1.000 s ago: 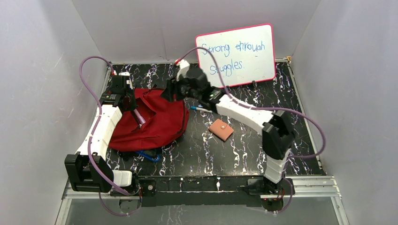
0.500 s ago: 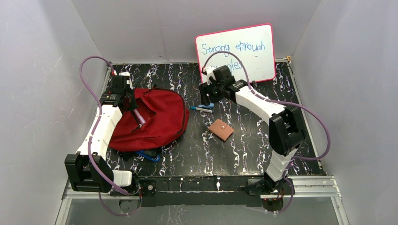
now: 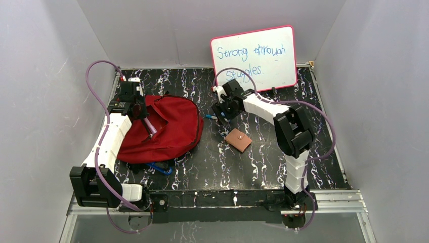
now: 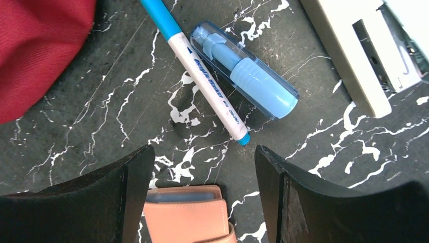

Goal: Pack the student bag
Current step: Pick up the stationery from the center of the board.

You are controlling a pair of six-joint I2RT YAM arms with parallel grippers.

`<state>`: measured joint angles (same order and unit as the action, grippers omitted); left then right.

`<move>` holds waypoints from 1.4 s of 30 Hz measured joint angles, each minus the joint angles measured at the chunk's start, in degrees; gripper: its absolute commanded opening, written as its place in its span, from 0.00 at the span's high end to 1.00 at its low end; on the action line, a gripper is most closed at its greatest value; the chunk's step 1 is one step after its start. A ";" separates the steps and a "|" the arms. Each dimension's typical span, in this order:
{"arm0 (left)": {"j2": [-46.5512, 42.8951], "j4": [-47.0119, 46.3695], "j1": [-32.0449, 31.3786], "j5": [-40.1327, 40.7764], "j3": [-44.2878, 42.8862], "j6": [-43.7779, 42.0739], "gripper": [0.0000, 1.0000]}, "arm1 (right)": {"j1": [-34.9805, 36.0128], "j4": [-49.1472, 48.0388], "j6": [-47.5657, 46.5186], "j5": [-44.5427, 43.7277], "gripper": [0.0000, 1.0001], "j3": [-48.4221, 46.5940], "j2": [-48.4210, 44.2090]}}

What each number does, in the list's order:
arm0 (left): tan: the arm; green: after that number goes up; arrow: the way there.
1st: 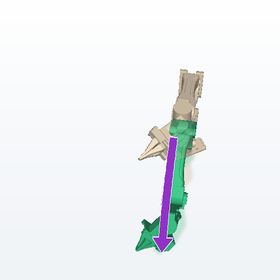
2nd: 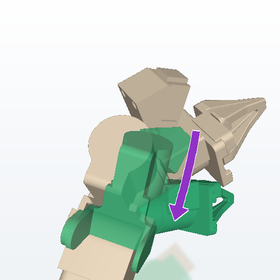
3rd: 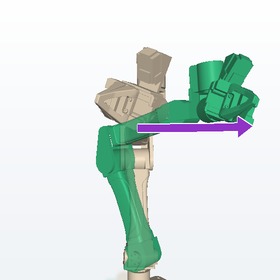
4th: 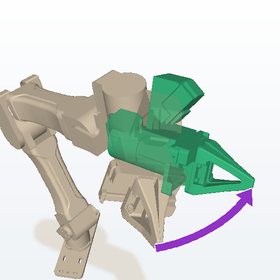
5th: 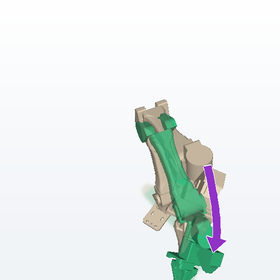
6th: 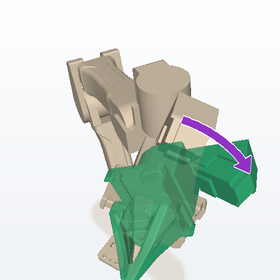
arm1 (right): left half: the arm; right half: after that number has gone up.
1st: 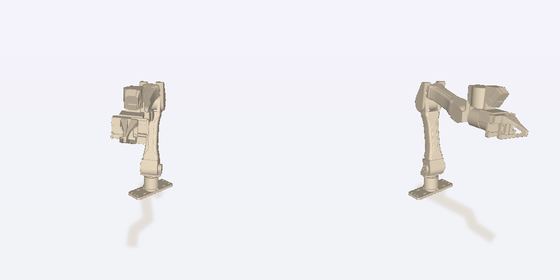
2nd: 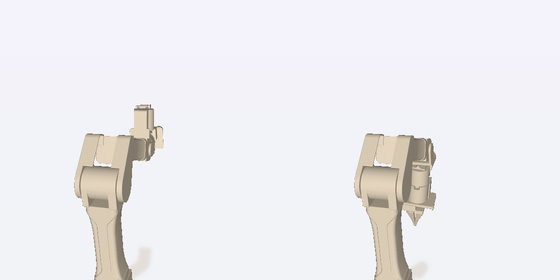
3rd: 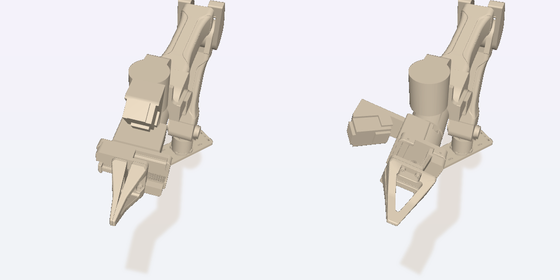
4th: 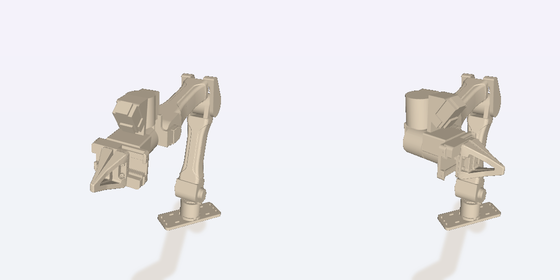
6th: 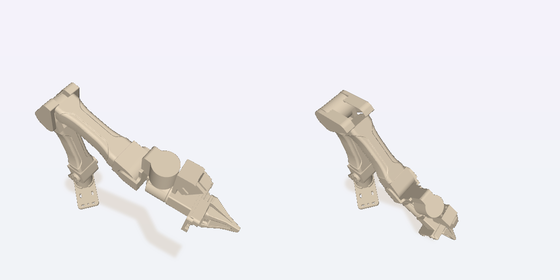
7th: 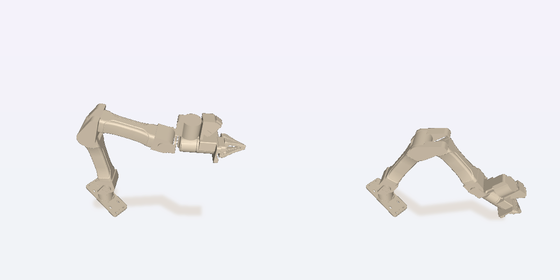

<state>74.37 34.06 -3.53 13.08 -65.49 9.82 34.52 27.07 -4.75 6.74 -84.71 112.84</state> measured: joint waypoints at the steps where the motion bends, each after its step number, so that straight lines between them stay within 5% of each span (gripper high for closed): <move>1: 0.00 -0.09 0.00 0.00 0.00 -0.04 1.00 | 0.00 0.07 -0.22 -0.20 0.20 -0.07 0.66; 14: 0.00 -0.20 0.00 0.00 0.00 -0.24 1.00 | 0.00 0.24 -2.56 -1.46 0.20 -4.17 5.64; 23: 0.00 -0.20 0.00 -0.02 0.00 -0.26 1.00 | 0.00 1.64 -3.08 -0.44 0.34 -4.74 6.62; 42: 0.00 -0.17 0.00 -0.02 0.00 -0.26 1.00 | 2.67 2.47 -3.17 -2.40 0.45 -9.81 10.73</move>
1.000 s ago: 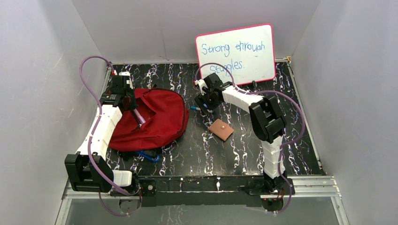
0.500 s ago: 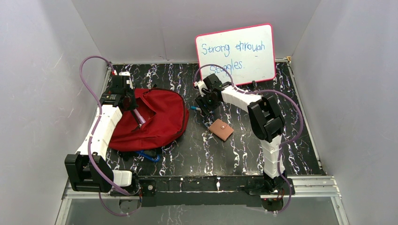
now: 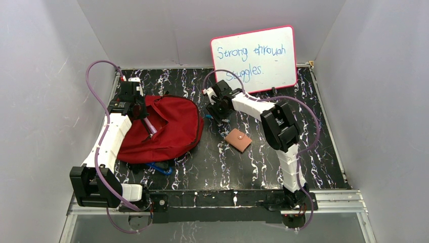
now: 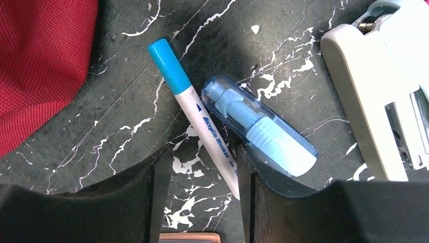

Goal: Pack the student bag
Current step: Pick up the stationery from the center of the board.

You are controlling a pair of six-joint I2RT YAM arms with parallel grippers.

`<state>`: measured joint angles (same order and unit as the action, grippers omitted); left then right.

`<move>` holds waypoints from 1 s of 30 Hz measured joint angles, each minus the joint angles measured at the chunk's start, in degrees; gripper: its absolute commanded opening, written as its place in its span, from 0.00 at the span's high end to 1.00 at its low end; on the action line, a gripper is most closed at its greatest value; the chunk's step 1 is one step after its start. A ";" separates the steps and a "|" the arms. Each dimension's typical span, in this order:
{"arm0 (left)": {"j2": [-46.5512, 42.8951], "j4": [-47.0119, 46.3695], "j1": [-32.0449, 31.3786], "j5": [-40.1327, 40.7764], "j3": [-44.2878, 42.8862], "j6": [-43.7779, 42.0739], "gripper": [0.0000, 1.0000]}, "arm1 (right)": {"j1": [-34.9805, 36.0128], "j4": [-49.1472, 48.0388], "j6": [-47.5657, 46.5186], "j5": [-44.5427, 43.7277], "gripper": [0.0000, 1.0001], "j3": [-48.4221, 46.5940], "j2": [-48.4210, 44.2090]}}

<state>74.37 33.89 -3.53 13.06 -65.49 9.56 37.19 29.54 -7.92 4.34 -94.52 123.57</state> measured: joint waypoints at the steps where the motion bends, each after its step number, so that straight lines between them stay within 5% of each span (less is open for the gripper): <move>1: 0.00 0.00 0.00 0.00 0.00 0.00 1.00 | 0.20 0.15 -0.11 -0.70 0.47 -0.37 0.28; 15: 0.00 0.00 0.00 0.00 0.00 0.00 1.00 | 1.25 0.37 -1.40 -2.80 0.80 -0.70 0.55; 30: 0.07 0.00 0.00 0.00 0.00 0.02 1.00 | 1.57 0.37 0.26 3.74 0.98 2.08 -3.39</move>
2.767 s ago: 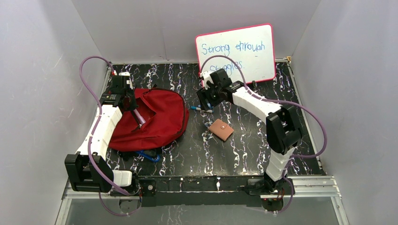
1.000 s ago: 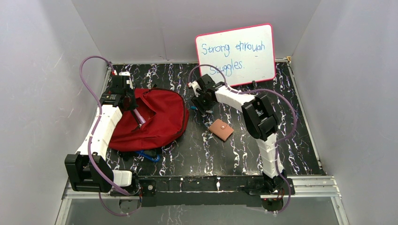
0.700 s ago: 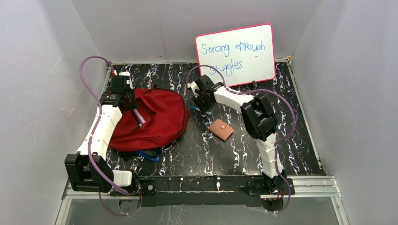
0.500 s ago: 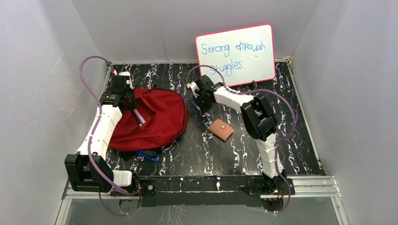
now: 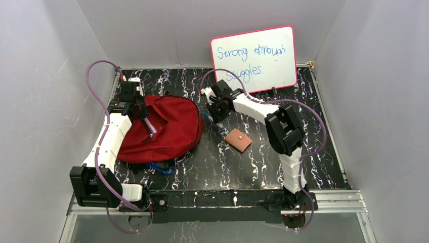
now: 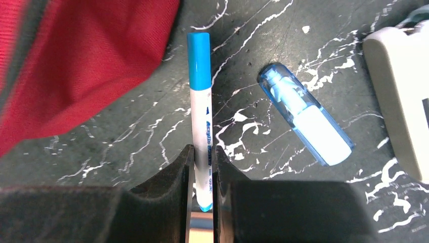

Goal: Pack the student bag
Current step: Pick up the stationery from the center of the board, then place the stationery in the student bag.

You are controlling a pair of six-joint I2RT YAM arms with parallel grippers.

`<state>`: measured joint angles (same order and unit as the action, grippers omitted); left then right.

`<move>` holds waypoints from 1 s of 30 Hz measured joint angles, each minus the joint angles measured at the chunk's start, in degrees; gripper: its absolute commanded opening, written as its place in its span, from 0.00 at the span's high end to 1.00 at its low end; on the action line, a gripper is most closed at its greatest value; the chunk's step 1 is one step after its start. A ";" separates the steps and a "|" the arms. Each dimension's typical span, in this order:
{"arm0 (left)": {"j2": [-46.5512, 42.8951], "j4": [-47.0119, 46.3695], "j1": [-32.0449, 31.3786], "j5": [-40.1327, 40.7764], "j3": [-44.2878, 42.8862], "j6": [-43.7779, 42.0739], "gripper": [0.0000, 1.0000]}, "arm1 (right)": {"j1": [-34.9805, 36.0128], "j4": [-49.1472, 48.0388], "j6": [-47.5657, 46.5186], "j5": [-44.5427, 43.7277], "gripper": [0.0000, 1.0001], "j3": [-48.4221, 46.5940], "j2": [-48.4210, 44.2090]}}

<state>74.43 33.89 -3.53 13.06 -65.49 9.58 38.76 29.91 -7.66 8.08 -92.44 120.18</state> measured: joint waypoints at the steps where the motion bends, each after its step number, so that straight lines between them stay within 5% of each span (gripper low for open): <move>1: 0.00 0.00 0.00 0.00 0.00 0.00 1.00 | 0.09 0.04 0.68 0.00 0.98 0.00 -0.85; 12: 0.00 0.00 0.00 -0.04 0.00 0.02 1.00 | 0.31 -0.39 12.17 -4.72 1.00 -0.04 -11.43; 30: 0.00 0.00 0.00 -0.42 0.00 0.02 1.00 | 6.16 -12.72 35.43 17.44 0.98 -8.87 -6.23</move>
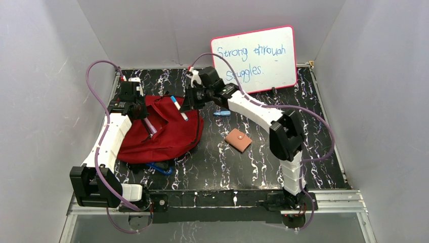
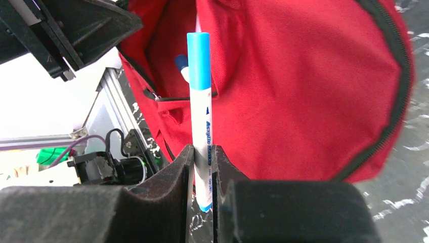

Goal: Pack the student bag
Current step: Place the stationery in the student bag.

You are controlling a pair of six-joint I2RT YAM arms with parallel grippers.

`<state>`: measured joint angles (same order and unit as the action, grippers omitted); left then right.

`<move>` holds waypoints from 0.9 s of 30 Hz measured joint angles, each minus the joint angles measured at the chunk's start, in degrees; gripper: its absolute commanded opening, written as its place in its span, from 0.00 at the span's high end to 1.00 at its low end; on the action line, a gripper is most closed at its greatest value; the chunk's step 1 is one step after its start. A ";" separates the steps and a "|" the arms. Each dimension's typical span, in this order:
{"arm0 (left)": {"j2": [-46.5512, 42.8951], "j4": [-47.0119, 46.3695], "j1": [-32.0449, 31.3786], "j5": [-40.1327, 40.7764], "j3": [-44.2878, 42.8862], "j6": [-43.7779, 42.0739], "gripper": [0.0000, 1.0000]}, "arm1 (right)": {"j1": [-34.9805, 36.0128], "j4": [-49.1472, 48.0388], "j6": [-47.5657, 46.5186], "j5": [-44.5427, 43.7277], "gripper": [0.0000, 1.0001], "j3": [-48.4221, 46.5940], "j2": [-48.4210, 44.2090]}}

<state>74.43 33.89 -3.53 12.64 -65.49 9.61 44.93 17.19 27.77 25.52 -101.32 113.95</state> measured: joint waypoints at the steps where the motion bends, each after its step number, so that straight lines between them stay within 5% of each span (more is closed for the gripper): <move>1: 0.00 0.00 0.00 -0.04 0.00 0.02 1.00 | 0.50 -0.24 0.81 0.50 0.98 -0.96 1.07; 11: -0.02 0.00 0.00 -0.28 0.00 0.00 1.00 | 6.34 0.83 5.73 3.56 0.97 -15.06 13.70; 27: 0.00 0.02 0.04 -1.07 0.00 0.00 1.00 | 8.46 2.01 9.57 4.90 0.95 -21.46 20.46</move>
<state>74.43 33.91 -3.49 11.57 -65.49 9.61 53.39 19.20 37.34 30.41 -122.78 134.41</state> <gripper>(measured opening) 0.018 0.224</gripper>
